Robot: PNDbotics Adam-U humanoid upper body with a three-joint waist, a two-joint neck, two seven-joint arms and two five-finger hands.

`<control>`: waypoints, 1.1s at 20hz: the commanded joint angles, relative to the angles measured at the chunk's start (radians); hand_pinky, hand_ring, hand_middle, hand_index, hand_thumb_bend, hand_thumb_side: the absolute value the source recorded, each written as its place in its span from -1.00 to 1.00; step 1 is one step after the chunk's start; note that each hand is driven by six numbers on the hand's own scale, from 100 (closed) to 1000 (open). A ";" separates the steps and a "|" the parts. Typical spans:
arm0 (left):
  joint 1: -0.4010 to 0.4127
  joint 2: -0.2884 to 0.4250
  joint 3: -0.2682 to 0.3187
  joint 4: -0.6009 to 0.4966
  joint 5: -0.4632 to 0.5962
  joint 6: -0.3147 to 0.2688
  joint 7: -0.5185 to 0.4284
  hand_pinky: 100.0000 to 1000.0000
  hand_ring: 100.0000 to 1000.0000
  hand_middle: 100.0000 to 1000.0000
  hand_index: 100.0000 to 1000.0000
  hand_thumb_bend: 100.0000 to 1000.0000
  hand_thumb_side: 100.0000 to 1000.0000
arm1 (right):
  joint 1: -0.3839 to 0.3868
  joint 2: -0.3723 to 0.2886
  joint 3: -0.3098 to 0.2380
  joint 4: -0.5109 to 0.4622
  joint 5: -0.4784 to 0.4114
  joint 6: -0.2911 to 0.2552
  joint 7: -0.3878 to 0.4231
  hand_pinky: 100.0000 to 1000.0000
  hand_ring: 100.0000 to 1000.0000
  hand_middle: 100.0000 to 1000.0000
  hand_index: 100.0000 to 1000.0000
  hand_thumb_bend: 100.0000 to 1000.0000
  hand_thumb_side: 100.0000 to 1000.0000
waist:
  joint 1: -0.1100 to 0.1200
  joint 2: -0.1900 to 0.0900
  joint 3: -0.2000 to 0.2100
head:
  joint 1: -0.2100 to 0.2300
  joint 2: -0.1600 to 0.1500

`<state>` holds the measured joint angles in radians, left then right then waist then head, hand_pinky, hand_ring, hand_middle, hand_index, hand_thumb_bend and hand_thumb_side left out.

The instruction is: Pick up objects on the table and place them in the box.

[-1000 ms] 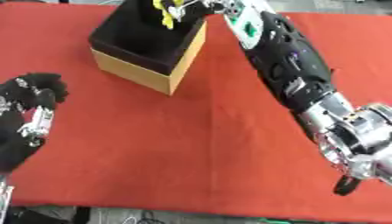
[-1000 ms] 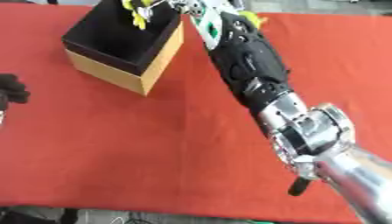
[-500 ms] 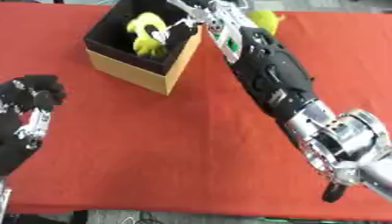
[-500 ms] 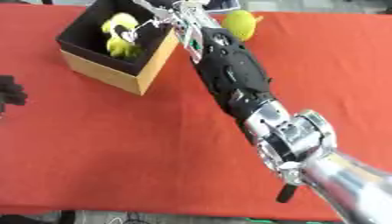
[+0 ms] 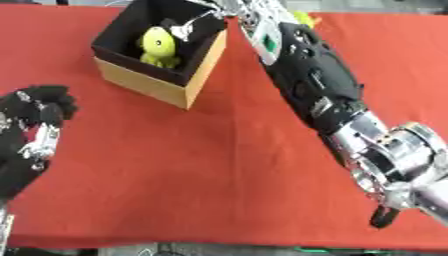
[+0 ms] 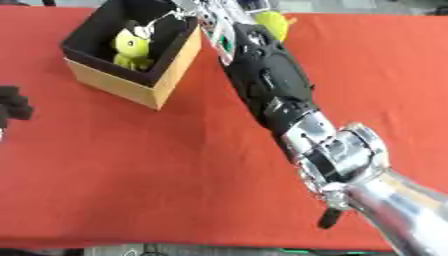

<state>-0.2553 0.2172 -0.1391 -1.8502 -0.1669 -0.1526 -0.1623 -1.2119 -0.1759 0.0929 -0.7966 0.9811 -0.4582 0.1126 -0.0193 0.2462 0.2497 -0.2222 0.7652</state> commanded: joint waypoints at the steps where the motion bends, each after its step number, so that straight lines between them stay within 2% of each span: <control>1: -0.004 0.010 0.007 -0.016 0.004 0.001 0.002 0.20 0.19 0.12 0.48 -1.00 0.11 | -0.029 -0.037 -0.006 -0.033 -0.027 0.008 0.009 0.60 0.84 0.97 0.96 -0.55 -0.28 | 0.005 -0.023 -0.004 | -0.001 0.005; 4: 0.000 0.012 0.010 -0.015 0.002 0.001 0.005 0.20 0.19 0.12 0.48 -1.00 0.11 | -0.032 -0.064 -0.023 -0.030 -0.042 0.036 0.001 0.60 0.84 0.96 0.96 -0.59 -0.30 | 0.006 -0.025 -0.013 | 0.003 0.005; 10: 0.007 0.016 0.014 -0.014 -0.003 0.002 0.010 0.20 0.19 0.12 0.48 -1.00 0.11 | -0.034 -0.135 -0.094 0.048 -0.090 0.156 -0.035 0.55 0.82 0.94 0.93 -0.82 -0.25 | 0.007 -0.026 -0.035 | 0.004 0.005; 14: 0.011 0.019 0.018 -0.014 -0.006 0.002 0.014 0.20 0.19 0.12 0.48 -1.00 0.11 | -0.027 -0.180 -0.130 0.106 -0.117 0.223 -0.079 0.54 0.81 0.92 0.92 -0.86 -0.22 | 0.009 -0.025 -0.048 | 0.008 0.005; 17: 0.013 0.020 0.020 -0.014 -0.009 0.002 0.016 0.20 0.19 0.12 0.48 -1.00 0.11 | -0.020 -0.206 -0.146 0.154 -0.108 0.273 -0.124 0.53 0.81 0.90 0.91 -0.87 -0.20 | 0.011 -0.024 -0.057 | 0.011 0.005; 22: 0.013 0.022 0.022 -0.016 -0.011 0.002 0.019 0.20 0.19 0.12 0.48 -1.00 0.11 | 0.000 -0.226 -0.161 0.246 -0.068 0.339 -0.158 0.55 0.82 0.86 0.90 -0.87 -0.06 | 0.014 -0.023 -0.063 | 0.016 0.005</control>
<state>-0.2371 0.2185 -0.1267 -1.8499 -0.1749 -0.1493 -0.1483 -1.1927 -0.3689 -0.0602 -0.5598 0.9012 -0.1348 -0.0366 -0.0080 0.2406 0.1864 -0.2105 0.7652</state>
